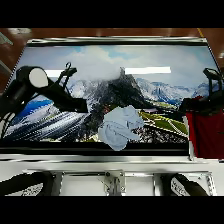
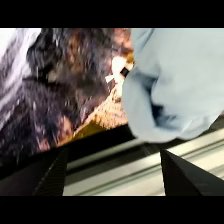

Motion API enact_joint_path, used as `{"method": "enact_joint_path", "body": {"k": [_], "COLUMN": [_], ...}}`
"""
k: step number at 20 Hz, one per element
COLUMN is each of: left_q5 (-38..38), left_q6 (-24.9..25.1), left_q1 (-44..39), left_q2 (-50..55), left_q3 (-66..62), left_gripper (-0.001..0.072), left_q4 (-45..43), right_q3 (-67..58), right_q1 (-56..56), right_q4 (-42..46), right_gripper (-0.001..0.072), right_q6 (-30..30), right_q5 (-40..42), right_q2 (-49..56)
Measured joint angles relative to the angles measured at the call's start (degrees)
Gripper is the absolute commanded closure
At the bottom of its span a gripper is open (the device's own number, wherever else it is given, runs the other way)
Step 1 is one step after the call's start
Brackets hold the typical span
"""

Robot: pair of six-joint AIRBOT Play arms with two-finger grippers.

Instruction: Fold the shirts.

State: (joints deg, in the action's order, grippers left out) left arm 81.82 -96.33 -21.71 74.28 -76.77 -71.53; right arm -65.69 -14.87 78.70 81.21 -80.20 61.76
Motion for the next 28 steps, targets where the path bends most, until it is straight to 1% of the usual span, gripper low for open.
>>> {"method": "enact_joint_path", "body": {"k": [3,5,7,10,12,14,15,16,17,18,22,28], "left_q5": [-6.19,-12.24,-20.50,-33.20,-39.93,-44.52,-46.21,-47.78,-48.96,-50.07,-51.93,-51.15], "left_q6": [0.11,0.13,0.17,0.15,0.13,0.11,0.09,0.09,0.09,0.07,0.17,2.03], "left_q1": [0.59,-1.25,-4.44,-9.35,-11.54,-12.68,-13.03,-13.33,-13.51,-13.68,-13.94,-13.99], "left_q2": [-6.03,-8.13,-9.01,-8.44,-7.02,-5.07,-4.15,-3.17,-2.40,-1.75,-0.83,-0.81], "left_q3": [15.04,24.33,31.30,36.70,38.25,39.06,39.30,39.47,39.60,39.71,39.80,38.27], "left_gripper": [0.0042,0.0043,0.0043,0.0043,0.0045,0.0074,0.0250,0.0451,0.0580,0.0662,0.0667,0.0667], "left_q4": [6.86,12.22,16.98,23.28,26.36,28.57,29.51,30.21,30.88,31.47,32.48,32.89], "right_q3": [6.34,9.88,12.07,13.62,14.03,14.27,14.34,14.38,14.45,14.45,14.51,14.51], "right_q1": [-6.03,-6.75,-5.70,-2.10,0.61,3.06,4.02,4.92,5.81,6.67,9.18,14.08], "right_q4": [-9.01,-12.68,-14.56,-16.85,-17.81,-18.34,-18.40,-18.53,-18.67,-18.93,-20.63,-24.74], "right_gripper": [0.0040,0.0039,0.0039,0.0039,0.0039,0.0039,0.0039,0.0039,0.0039,0.0039,0.0039,0.0039], "right_q6": [-2.60,-4.46,-5.79,-7.06,-7.52,-7.78,-7.85,-7.89,-7.93,-7.96,-7.98,-8.04], "right_q5": [1.84,2.49,2.91,4.31,5.66,6.60,7.41,7.85,8.07,8.63,10.38,16.13], "right_q2": [1.09,2.64,4.90,8.74,10.95,12.92,13.77,14.58,15.34,16.11,18.67,22.08]}}
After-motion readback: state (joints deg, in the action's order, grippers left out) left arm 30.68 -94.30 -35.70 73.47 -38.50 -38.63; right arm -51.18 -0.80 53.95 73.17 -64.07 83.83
